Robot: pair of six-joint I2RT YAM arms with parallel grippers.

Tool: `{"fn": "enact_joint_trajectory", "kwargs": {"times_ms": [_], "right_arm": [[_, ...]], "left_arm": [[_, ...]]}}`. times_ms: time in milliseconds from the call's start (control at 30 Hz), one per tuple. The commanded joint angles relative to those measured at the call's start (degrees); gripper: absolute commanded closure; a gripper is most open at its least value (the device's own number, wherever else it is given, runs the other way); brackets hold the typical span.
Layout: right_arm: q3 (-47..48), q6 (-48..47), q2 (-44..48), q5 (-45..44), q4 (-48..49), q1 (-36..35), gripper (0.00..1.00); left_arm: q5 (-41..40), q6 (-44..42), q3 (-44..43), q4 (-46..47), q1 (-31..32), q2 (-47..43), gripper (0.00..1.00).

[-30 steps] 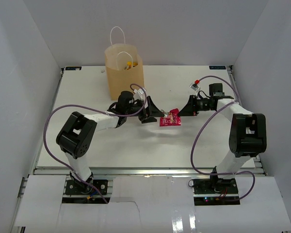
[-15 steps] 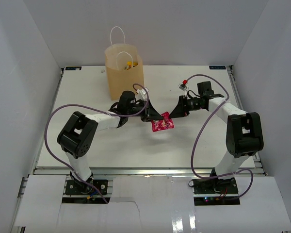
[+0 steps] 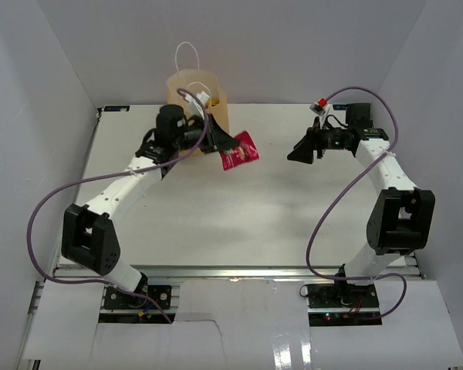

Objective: Place the snacks into the paper bag

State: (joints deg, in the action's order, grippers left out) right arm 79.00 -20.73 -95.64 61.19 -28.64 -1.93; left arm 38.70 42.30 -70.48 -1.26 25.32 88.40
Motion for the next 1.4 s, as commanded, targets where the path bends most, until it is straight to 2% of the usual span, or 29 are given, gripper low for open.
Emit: {"fn": "enact_joint_trajectory", "kwargs": {"times_ms": [0, 33, 133, 233, 367, 633, 700, 833, 867, 967, 1000, 1067, 1100, 1133, 1167, 1233, 1267, 1300, 1333, 1367], "right_arm": [[-0.77, -8.36, 3.87, -3.09, -3.53, 0.00, 0.25], [-1.56, -8.36, 4.23, -2.66, -3.35, 0.09, 0.25], [-4.11, -7.31, 5.28, -1.69, -3.00, 0.09, 0.24], [-6.14, -7.13, 6.51, -1.86, -2.73, 0.00, 0.24], [-8.42, -7.57, 8.09, -2.13, -2.82, 0.00, 0.24], [-12.81, -7.83, 10.90, -2.74, -2.73, 0.09, 0.23], [-13.17, -7.83, 11.35, -3.44, -2.73, 0.00, 0.23], [-13.17, -8.01, 12.40, -7.99, -2.73, 0.09, 0.23], [-12.82, -8.10, 12.66, -9.84, -2.73, 0.00, 0.23], [-12.21, -8.45, 14.94, -18.01, -0.81, 0.00, 0.22], [-11.94, -8.71, 16.26, -22.04, -0.28, 0.09, 0.21], [-11.33, -8.36, 17.84, -26.19, 2.00, 0.09, 0.19], [-11.33, -8.19, 19.59, -29.86, 2.88, 0.00, 0.08], [-11.50, -8.01, 20.57, -31.81, 5.33, 0.09, 0.04], [-11.76, -7.40, 21.53, -33.75, 6.92, 0.09, 0.10], [-13.26, -2.76, 24.17, -41.38, 9.99, 0.18, 0.10], [-13.69, 2.14, 24.61, -44.28, 11.75, 0.18, 0.10], [-13.87, 3.93, 25.05, -48.92, 11.77, 0.35, 0.10], [-13.27, 4.99, 25.06, -49.58, 10.90, 0.53, 0.10], [-12.65, 5.43, 25.06, -49.76, 8.37, 0.79, 0.10]], "left_arm": [[-5.29, -10.47, -12.38, -9.46, -6.93, -3.59, 1.00], [-5.91, -10.92, -14.84, -9.38, -10.52, -2.98, 1.00], [-4.52, -11.28, -25.55, -6.14, -16.15, 2.45, 1.00], [-3.98, -10.49, -31.54, -2.44, -19.16, 6.86, 1.00], [-6.08, -10.05, -40.59, 3.95, -20.40, 15.20, 1.00], [-14.79, -14.35, -48.70, 5.04, -21.01, 24.62, 0.97], [-14.88, -14.62, -49.93, 3.81, -21.10, 26.37, 0.88], [-13.21, -13.39, -48.97, 2.58, -21.01, 26.48, 0.48], [-13.64, -13.13, -48.44, 2.31, -21.01, 26.04, 0.29], [-16.02, -13.65, -47.38, 2.14, -21.01, 23.14, 0.07], [-16.54, -14.17, -47.73, 1.61, -21.01, 22.35, 0.03], [-18.83, -16.54, -49.22, -2.58, -21.19, 19.81, 0.02], [-19.70, -17.34, -49.06, -3.57, -21.10, 18.40, 0.02], [-21.02, -19.17, -46.88, -5.75, -21.10, 16.82, 0.02], [-21.47, -20.23, -44.59, -6.30, -21.19, 12.19, 0.02], [-22.87, -21.47, -37.05, -5.95, -21.10, 5.85, 0.02], [-23.57, -22.69, -27.27, -4.82, -21.19, -1.75, 0.02], [-23.84, -23.31, -21.86, -4.02, -21.19, -5.83, 0.02], [-24.28, -23.84, -16.41, -2.97, -21.19, -10.13, 0.02], [-25.68, -24.72, -5.92, -2.61, -21.10, -18.62, 0.02]]}}
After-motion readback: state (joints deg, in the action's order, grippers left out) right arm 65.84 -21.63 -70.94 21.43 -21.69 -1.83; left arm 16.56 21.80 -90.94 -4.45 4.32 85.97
